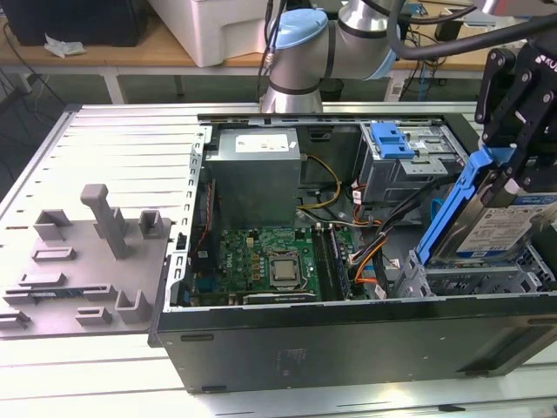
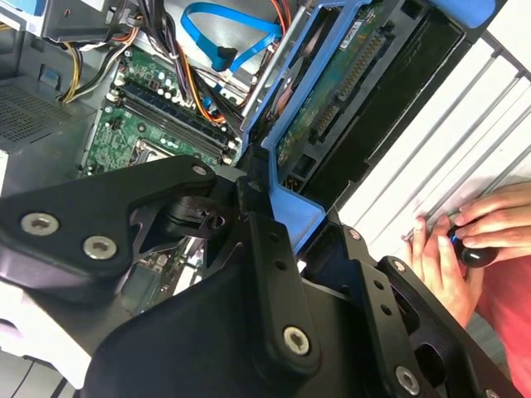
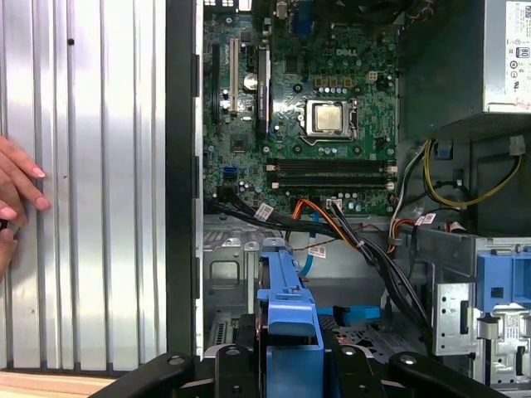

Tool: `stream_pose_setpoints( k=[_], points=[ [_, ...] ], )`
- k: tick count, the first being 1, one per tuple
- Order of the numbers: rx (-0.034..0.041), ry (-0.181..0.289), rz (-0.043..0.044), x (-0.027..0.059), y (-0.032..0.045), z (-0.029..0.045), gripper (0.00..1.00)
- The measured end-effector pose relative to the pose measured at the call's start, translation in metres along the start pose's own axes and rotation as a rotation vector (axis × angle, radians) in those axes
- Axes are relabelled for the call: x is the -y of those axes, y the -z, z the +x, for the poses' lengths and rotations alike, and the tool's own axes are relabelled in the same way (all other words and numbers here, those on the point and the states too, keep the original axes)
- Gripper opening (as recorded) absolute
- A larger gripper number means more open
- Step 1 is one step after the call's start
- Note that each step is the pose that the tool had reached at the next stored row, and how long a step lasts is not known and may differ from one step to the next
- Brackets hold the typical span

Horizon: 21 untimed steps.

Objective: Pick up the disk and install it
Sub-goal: 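Insert the disk into the insertion slot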

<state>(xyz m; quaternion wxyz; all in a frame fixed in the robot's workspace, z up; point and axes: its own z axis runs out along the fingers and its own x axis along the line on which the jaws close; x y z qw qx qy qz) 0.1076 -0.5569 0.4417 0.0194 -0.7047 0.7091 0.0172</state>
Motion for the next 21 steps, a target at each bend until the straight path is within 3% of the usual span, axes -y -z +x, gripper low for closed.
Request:
stream_pose_setpoints(
  k=[21],
  points=[
    [0.0001,0.000,0.0000,0.0000,-0.0128,0.0007,0.36]
  ],
)
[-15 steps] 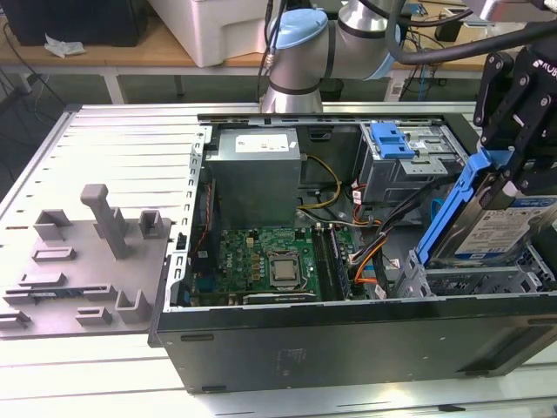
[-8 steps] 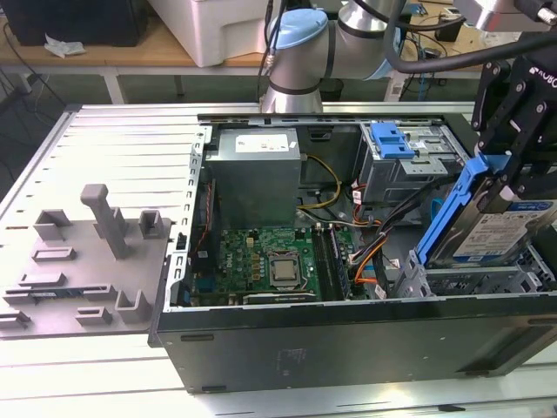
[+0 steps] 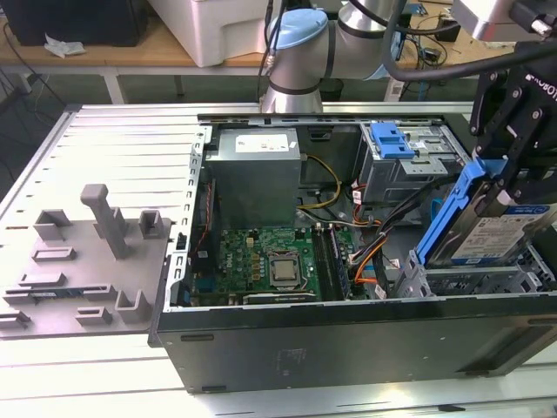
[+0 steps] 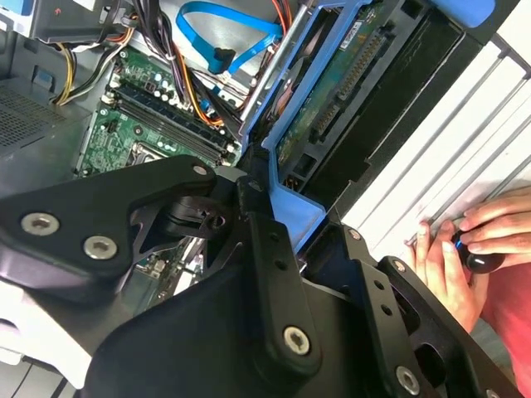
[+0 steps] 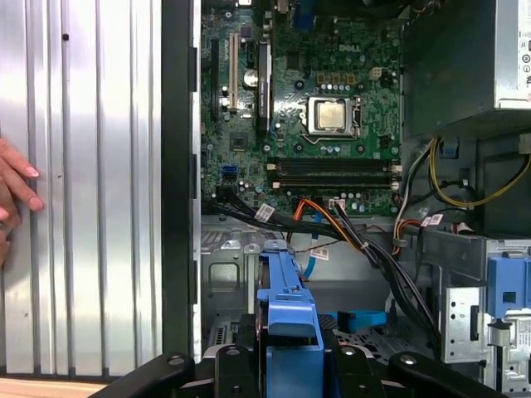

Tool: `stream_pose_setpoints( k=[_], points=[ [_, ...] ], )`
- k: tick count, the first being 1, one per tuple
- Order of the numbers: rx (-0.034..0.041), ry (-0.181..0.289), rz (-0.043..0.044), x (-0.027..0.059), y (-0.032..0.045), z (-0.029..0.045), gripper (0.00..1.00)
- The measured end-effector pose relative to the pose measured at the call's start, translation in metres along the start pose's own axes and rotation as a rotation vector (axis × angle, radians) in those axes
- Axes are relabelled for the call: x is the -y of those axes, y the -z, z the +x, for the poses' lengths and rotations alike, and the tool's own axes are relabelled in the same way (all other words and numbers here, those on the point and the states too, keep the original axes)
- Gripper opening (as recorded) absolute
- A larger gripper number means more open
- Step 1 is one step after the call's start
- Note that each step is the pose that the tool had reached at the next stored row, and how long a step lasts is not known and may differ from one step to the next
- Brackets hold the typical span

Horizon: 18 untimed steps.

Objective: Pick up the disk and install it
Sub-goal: 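Insert the disk into the insertion slot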

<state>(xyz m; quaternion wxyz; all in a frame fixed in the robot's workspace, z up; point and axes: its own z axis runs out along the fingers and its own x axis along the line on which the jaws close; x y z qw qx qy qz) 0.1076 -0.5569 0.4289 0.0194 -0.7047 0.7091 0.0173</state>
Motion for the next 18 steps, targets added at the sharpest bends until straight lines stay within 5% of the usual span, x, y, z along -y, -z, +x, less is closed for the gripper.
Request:
stream_pose_setpoints(
  k=[18],
  points=[
    [-0.0001,0.000,0.0000,0.0000,-0.0131,0.0007,0.36]
  ],
)
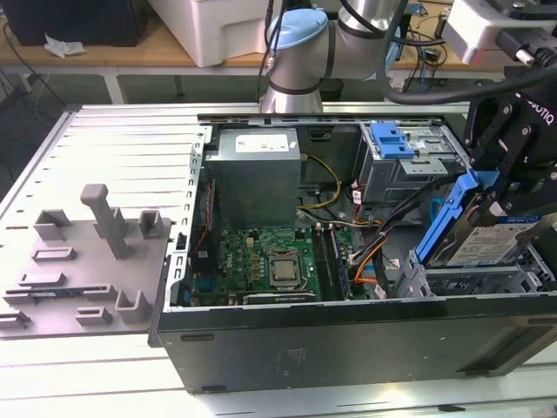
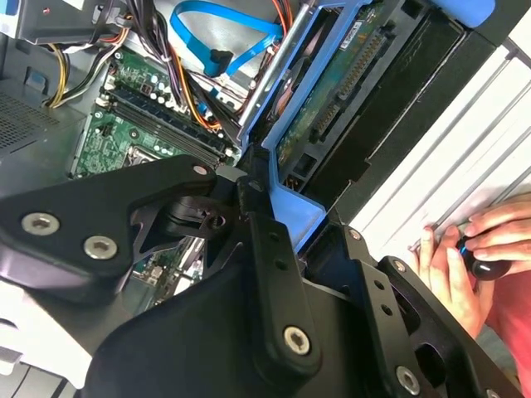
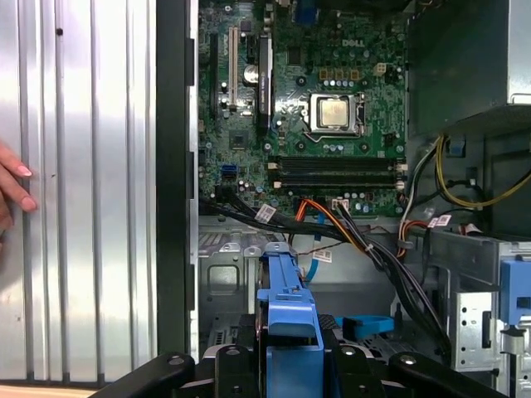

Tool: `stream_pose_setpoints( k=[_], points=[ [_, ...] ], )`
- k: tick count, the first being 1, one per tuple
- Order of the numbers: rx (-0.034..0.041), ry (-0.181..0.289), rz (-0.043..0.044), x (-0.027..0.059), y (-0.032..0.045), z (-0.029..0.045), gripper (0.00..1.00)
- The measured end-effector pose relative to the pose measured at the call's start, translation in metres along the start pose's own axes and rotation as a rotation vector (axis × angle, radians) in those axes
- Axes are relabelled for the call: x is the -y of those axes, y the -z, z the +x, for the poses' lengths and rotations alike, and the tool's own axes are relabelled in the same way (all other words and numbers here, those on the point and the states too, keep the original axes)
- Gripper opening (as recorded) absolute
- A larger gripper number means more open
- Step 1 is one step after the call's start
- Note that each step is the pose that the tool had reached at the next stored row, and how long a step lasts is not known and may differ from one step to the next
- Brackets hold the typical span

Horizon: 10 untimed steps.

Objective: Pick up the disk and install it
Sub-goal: 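Insert the disk into the insertion slot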

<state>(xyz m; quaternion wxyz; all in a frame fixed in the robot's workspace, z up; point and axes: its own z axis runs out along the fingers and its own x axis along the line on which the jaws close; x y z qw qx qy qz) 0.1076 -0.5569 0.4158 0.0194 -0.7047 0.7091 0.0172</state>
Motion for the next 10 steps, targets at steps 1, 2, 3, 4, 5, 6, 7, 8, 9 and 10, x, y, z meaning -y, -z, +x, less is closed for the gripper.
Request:
stream_pose_setpoints(
  k=[1,2,3,4,5,6,7,8,9,10],
  points=[
    [0.0000,0.000,0.0000,0.0000,-0.0005,0.0000,0.36],
    [0.0000,0.000,0.0000,0.0000,-0.0014,0.0001,0.36],
    [0.0000,0.000,-0.0001,0.0000,-0.0020,0.0001,0.36],
    [0.0000,0.000,-0.0001,0.0000,-0.0027,0.0001,0.36],
    [0.0000,0.000,0.0000,0.0000,-0.0037,0.0002,0.36],
    [0.0000,0.000,0.0000,0.0000,-0.0042,0.0002,0.36],
    [0.0000,0.000,-0.0001,0.0000,-0.0047,0.0003,0.36],
    [-0.0001,0.000,-0.0001,0.0000,-0.0052,0.0003,0.36],
    [0.0000,0.000,0.0000,0.0000,-0.0058,0.0003,0.36],
    [-0.0001,0.000,0.0000,0.0000,-0.0065,0.0003,0.36]
  ],
)
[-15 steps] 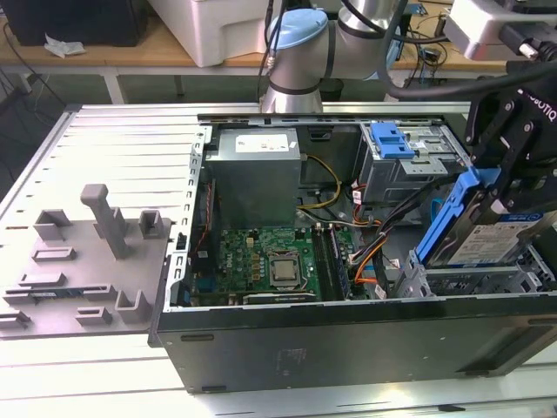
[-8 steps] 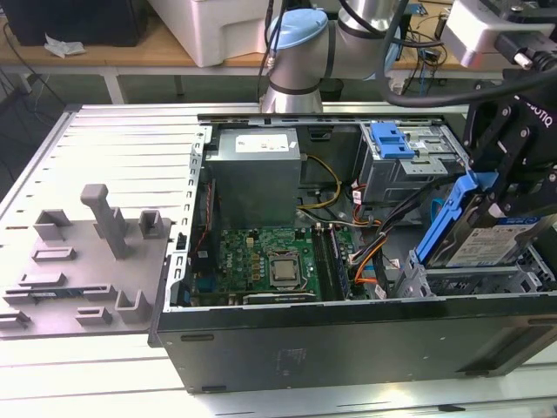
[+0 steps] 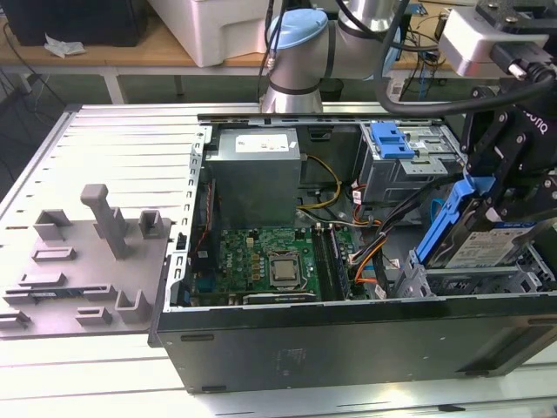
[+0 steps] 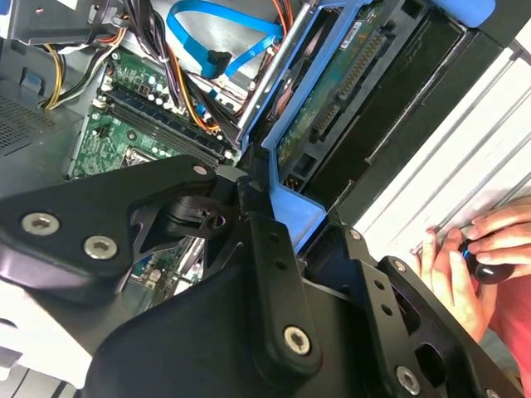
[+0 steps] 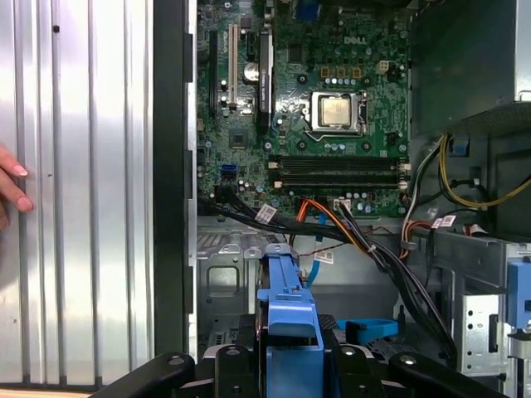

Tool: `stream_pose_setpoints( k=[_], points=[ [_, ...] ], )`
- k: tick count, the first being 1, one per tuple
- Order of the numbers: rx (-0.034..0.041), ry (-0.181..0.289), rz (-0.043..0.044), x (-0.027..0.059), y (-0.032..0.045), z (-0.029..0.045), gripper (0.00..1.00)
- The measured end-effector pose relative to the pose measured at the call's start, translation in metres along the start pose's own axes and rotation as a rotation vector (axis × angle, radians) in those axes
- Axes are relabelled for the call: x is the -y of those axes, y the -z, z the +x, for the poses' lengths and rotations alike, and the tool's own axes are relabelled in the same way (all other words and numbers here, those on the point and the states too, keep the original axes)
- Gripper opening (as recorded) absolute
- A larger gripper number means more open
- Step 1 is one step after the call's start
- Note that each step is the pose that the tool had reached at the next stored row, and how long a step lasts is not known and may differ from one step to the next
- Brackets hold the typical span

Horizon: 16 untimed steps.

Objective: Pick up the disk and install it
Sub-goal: 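Insert the disk into the insertion slot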

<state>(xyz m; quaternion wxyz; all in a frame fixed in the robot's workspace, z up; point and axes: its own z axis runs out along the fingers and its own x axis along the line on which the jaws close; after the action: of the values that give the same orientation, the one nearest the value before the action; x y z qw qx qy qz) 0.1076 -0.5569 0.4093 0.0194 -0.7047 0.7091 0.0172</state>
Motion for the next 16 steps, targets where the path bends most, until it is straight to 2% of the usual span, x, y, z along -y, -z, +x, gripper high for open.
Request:
stream_pose_setpoints(
  k=[16],
  points=[
    [-0.0001,0.000,0.0000,0.0000,-0.0123,0.0006,0.36]
  ],
)
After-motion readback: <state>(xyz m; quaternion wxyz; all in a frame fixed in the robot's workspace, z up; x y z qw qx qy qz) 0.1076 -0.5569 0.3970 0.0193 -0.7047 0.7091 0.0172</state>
